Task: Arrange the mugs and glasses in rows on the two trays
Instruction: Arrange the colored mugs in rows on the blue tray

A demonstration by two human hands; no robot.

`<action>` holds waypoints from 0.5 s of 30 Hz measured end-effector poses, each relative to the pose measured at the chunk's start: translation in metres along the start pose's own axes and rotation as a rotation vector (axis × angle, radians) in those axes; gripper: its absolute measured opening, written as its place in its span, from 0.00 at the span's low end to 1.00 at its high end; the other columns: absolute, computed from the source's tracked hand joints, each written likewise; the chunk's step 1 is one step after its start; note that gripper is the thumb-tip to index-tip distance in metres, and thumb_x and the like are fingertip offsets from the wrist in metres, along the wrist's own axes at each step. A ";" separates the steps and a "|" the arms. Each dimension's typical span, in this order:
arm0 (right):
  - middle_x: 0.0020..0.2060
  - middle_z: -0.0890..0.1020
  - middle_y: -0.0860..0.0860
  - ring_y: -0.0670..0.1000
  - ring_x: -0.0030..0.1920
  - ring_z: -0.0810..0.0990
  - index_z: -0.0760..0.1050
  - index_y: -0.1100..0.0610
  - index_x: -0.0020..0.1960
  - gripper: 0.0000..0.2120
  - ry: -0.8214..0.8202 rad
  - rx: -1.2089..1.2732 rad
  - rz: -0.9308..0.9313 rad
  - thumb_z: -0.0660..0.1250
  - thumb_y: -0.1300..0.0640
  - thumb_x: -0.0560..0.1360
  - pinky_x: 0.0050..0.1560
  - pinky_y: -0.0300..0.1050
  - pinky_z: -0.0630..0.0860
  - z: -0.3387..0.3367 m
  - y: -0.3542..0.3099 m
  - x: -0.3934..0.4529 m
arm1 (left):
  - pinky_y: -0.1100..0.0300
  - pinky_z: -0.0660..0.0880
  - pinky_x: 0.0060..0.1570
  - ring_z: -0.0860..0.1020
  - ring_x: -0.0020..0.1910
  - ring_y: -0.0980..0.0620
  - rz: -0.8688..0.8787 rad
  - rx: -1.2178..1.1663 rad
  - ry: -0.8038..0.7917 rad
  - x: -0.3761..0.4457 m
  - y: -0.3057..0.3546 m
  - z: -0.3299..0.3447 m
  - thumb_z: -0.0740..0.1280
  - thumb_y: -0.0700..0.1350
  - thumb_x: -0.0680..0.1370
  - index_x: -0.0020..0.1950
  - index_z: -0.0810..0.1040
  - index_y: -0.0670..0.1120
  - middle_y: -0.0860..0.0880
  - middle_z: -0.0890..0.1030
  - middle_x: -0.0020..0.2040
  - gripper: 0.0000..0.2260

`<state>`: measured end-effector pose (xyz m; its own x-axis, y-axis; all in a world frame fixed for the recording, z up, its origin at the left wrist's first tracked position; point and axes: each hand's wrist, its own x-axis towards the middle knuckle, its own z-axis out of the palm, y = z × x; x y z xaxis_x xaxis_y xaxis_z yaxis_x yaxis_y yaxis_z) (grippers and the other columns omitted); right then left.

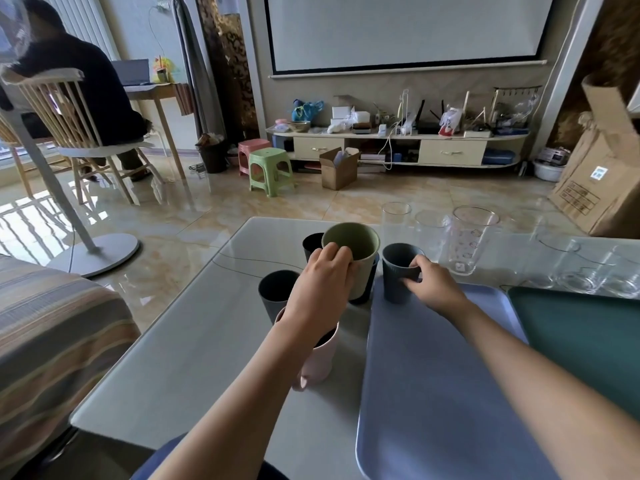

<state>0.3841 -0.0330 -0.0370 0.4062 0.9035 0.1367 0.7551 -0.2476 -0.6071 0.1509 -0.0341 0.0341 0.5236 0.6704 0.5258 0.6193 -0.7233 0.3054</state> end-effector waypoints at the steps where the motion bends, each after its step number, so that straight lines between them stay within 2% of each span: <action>1: 0.48 0.79 0.59 0.55 0.44 0.75 0.70 0.58 0.53 0.11 -0.014 -0.008 0.010 0.68 0.56 0.74 0.42 0.44 0.68 0.000 0.000 0.001 | 0.47 0.74 0.45 0.73 0.46 0.43 0.007 0.013 -0.008 -0.001 0.000 0.000 0.51 0.50 0.80 0.47 0.72 0.39 0.42 0.75 0.48 0.17; 3: 0.52 0.78 0.59 0.57 0.49 0.76 0.70 0.57 0.59 0.16 -0.027 -0.032 0.053 0.67 0.57 0.73 0.46 0.46 0.71 0.001 -0.001 -0.001 | 0.49 0.74 0.44 0.72 0.45 0.44 0.015 0.029 -0.021 -0.001 0.000 0.000 0.45 0.54 0.78 0.47 0.72 0.40 0.43 0.75 0.47 0.22; 5: 0.57 0.75 0.60 0.61 0.56 0.75 0.68 0.54 0.66 0.24 0.061 -0.077 0.076 0.66 0.60 0.71 0.54 0.50 0.72 0.000 -0.010 -0.010 | 0.48 0.74 0.44 0.72 0.45 0.44 0.022 0.018 -0.021 -0.001 0.000 0.002 0.50 0.51 0.80 0.47 0.72 0.40 0.43 0.75 0.47 0.18; 8: 0.61 0.76 0.57 0.59 0.60 0.74 0.69 0.57 0.66 0.29 0.284 0.036 -0.126 0.67 0.67 0.66 0.58 0.46 0.70 -0.002 -0.038 -0.038 | 0.46 0.73 0.45 0.73 0.45 0.43 0.028 -0.028 0.004 0.002 0.000 0.004 0.57 0.44 0.81 0.47 0.72 0.39 0.42 0.75 0.47 0.10; 9: 0.60 0.76 0.55 0.56 0.60 0.75 0.69 0.57 0.66 0.29 0.263 0.147 -0.200 0.70 0.66 0.66 0.57 0.43 0.70 -0.002 -0.047 -0.050 | 0.46 0.74 0.45 0.73 0.45 0.43 0.033 -0.040 0.011 0.003 0.002 0.004 0.57 0.44 0.81 0.46 0.72 0.39 0.42 0.75 0.47 0.10; 12: 0.62 0.74 0.50 0.48 0.60 0.74 0.62 0.51 0.68 0.38 -0.042 0.564 -0.225 0.76 0.60 0.64 0.56 0.39 0.73 -0.001 -0.069 -0.087 | 0.46 0.73 0.45 0.73 0.45 0.44 0.033 -0.094 0.001 0.000 0.012 0.007 0.57 0.44 0.81 0.45 0.72 0.39 0.42 0.75 0.47 0.10; 13: 0.61 0.74 0.49 0.48 0.59 0.75 0.61 0.50 0.69 0.40 -0.080 0.656 -0.192 0.77 0.58 0.63 0.55 0.38 0.75 0.000 -0.071 -0.094 | 0.46 0.73 0.45 0.73 0.44 0.43 0.019 -0.129 -0.018 -0.003 0.017 0.009 0.57 0.44 0.80 0.45 0.72 0.39 0.42 0.75 0.47 0.11; 15: 0.54 0.78 0.48 0.49 0.53 0.78 0.64 0.50 0.66 0.37 -0.016 0.720 -0.125 0.77 0.61 0.62 0.47 0.34 0.77 0.000 -0.068 -0.102 | 0.46 0.72 0.46 0.73 0.44 0.42 0.018 -0.195 -0.069 -0.011 0.025 0.016 0.57 0.45 0.79 0.43 0.72 0.39 0.41 0.75 0.46 0.11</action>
<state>0.2907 -0.1083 -0.0097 0.3269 0.9165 0.2308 0.2672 0.1446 -0.9527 0.1704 -0.0566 0.0232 0.5765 0.6618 0.4792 0.4880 -0.7493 0.4477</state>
